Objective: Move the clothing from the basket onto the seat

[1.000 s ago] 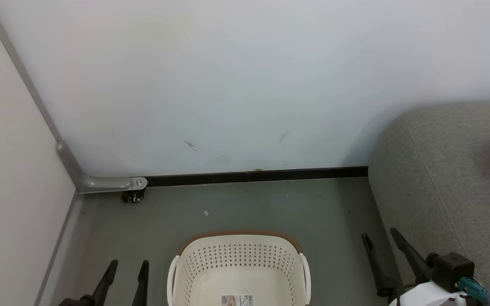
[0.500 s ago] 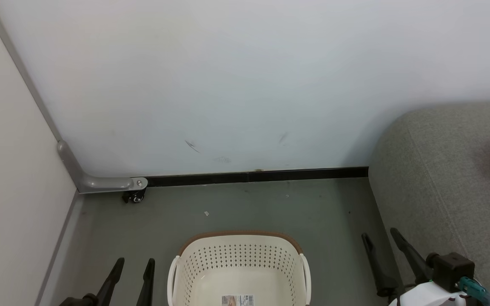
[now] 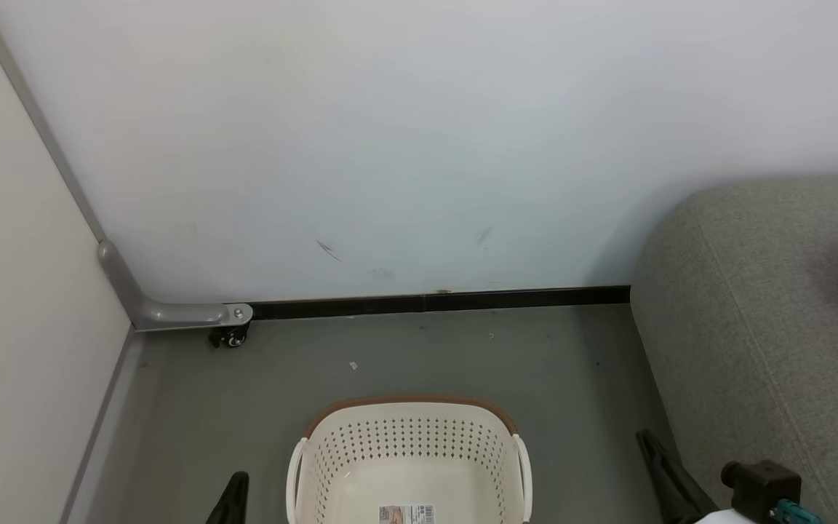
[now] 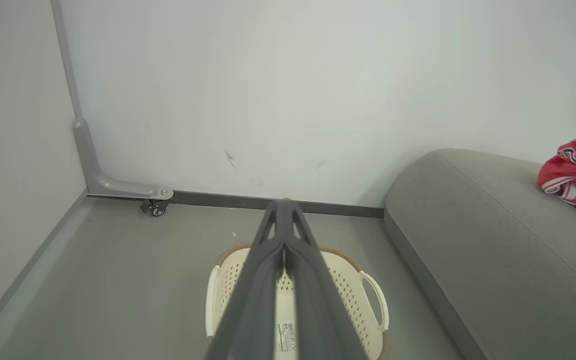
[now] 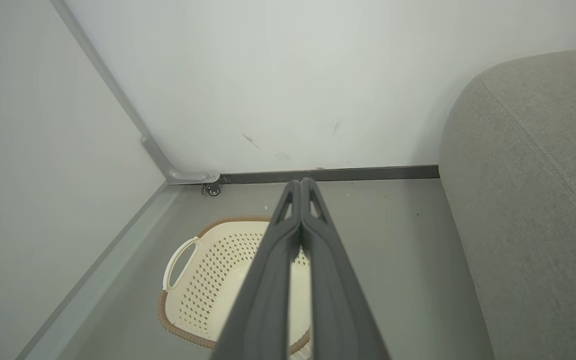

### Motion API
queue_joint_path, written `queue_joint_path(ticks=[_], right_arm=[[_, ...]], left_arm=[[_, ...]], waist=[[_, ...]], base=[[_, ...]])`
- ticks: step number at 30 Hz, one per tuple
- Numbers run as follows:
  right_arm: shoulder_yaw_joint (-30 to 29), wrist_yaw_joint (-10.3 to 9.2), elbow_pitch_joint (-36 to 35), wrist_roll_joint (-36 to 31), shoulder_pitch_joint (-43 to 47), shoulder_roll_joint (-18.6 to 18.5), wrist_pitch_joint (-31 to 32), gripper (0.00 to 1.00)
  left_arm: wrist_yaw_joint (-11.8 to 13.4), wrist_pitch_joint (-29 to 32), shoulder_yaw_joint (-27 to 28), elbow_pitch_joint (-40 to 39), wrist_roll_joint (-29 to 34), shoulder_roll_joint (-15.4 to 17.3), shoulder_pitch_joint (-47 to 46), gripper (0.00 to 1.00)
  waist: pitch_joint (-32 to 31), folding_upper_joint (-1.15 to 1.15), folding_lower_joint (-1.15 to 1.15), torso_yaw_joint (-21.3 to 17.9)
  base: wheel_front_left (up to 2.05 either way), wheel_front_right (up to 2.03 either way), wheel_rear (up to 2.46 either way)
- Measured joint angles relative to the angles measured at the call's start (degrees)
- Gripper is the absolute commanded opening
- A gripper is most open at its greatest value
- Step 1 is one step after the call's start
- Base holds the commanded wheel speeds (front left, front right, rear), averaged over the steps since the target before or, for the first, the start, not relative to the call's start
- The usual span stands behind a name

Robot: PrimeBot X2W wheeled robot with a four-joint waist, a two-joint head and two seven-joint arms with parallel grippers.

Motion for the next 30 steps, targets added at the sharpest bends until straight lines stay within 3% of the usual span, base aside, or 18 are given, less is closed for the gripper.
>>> queue_joint_path(ticks=[17,30], right_arm=[[-0.11,0.0,-1.54,15.23,0.14,-0.02,0.96,0.0],[-1.43,0.0,-1.51,26.54,-0.09,-0.59,3.75,0.0]], left_arm=[[0.0,3.11,1.03,0.02,-12.66,0.07,-0.15,0.0],[0.0,5.66,2.27,0.08,-22.03,0.25,-1.21,0.0]], waist=[[0.43,0.0,0.04,-0.32],[0.49,0.0,0.63,-0.62]], base=[[0.0,0.0,0.0],[0.0,0.0,0.0]])
